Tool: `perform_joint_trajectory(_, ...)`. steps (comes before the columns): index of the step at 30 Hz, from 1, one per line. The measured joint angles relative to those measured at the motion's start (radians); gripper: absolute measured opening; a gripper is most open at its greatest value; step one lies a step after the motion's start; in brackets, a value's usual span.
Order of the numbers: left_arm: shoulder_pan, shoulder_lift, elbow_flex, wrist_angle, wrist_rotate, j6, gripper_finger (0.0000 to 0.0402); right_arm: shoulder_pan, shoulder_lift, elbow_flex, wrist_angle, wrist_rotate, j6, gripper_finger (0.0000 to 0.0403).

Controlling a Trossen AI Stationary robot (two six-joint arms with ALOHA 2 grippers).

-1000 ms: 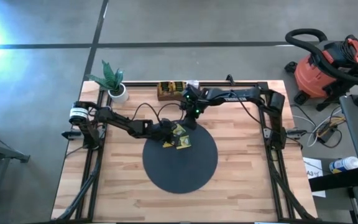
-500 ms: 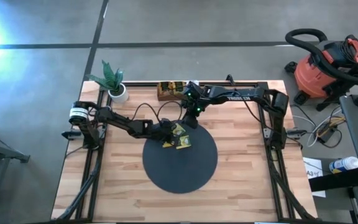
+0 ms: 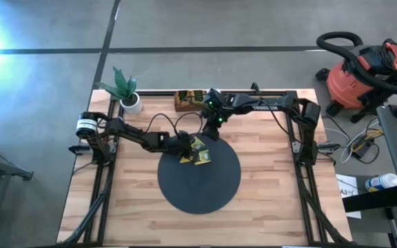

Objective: Pick & Place Tea
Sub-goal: Put the yellow tea bag into the middle section of the wooden organizer

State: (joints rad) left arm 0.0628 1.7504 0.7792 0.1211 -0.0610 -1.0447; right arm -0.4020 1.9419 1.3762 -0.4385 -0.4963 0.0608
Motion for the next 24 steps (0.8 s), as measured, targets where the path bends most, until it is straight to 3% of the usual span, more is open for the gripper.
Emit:
perform_joint_trajectory(4,0.0,0.0,0.0,0.0,0.011,0.0,0.0,-0.025,0.016,0.0,0.008,-0.002,0.067,0.0127)
perform_joint_trajectory(19,0.0,0.0,-0.055,0.009,0.024,-0.006,0.0,-0.046,0.094,0.006,0.056,-0.014,0.075,0.0128)
perform_joint_trajectory(24,0.005,0.001,-0.062,0.019,0.022,-0.004,0.0,-0.045,0.118,0.006,0.065,-0.115,0.142,0.0125)
